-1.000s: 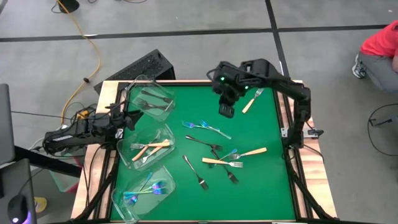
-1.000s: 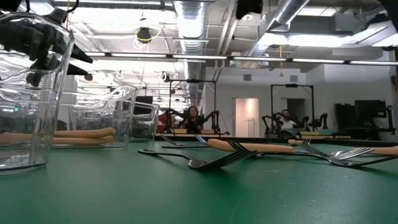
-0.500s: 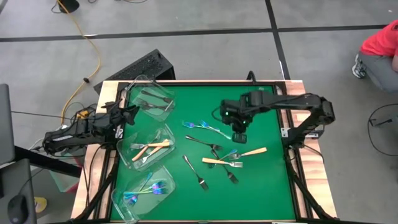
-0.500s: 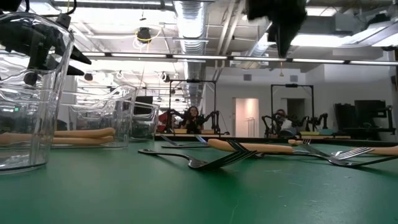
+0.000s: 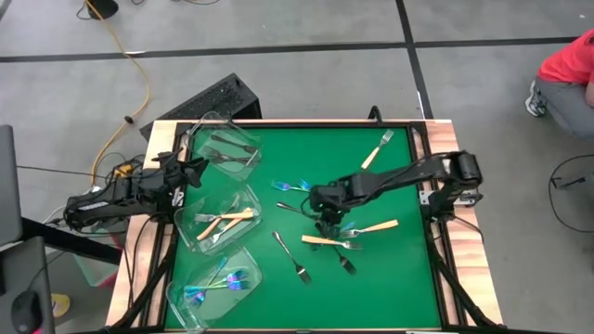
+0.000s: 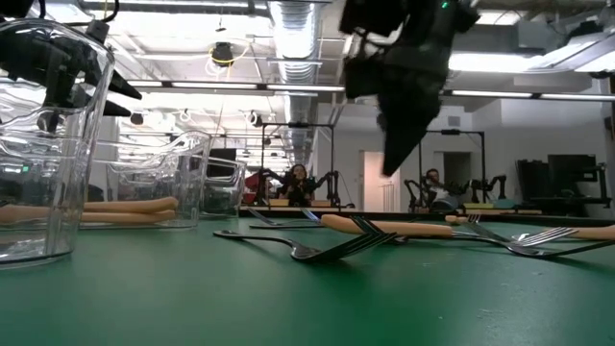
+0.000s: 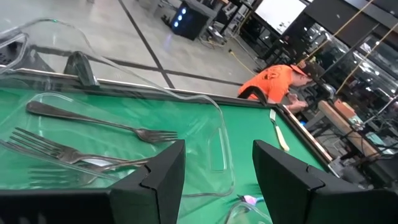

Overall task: Sort silverware by color (type)
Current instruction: Put the black fork into the top transparent bin, then put the orange fork into the middle transparent bin

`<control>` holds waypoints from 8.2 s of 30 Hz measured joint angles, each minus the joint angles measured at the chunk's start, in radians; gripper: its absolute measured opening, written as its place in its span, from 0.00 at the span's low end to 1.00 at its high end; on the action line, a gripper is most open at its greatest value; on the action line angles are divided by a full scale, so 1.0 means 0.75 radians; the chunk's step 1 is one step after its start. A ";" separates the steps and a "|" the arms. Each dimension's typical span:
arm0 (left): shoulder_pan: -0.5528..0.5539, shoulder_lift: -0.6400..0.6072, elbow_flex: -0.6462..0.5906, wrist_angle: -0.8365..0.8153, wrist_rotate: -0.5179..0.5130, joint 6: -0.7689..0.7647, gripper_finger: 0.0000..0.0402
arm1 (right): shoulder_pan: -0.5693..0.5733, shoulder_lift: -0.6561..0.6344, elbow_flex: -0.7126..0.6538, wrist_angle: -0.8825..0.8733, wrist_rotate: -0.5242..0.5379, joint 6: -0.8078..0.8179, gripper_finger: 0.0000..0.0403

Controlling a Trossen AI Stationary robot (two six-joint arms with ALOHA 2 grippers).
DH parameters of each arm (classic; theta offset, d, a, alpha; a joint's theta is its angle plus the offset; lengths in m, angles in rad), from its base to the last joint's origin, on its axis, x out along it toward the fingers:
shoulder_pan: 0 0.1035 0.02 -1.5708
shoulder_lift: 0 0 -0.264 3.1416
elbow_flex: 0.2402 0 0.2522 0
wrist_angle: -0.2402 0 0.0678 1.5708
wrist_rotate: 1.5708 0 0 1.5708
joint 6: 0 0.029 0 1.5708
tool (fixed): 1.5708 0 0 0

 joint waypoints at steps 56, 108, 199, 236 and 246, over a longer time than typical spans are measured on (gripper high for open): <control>0.000 0.000 0.000 0.000 -0.055 0.021 0.43 | -0.056 0.336 0.164 0.009 0.172 0.209 0.02; 0.000 0.001 0.000 -0.004 -0.081 0.053 0.43 | -0.312 0.349 0.803 1.346 0.121 -0.471 0.02; 0.000 0.000 0.000 -0.074 -0.133 0.017 0.43 | -0.458 1.170 1.487 0.694 -0.037 -0.527 0.02; 0.000 0.000 0.000 -0.094 -0.155 0.019 0.43 | -0.470 1.163 1.480 0.768 -0.037 -0.529 0.29; 0.000 0.000 0.000 -0.094 -0.173 0.019 0.43 | -0.501 1.081 1.504 0.769 -0.032 -0.527 0.30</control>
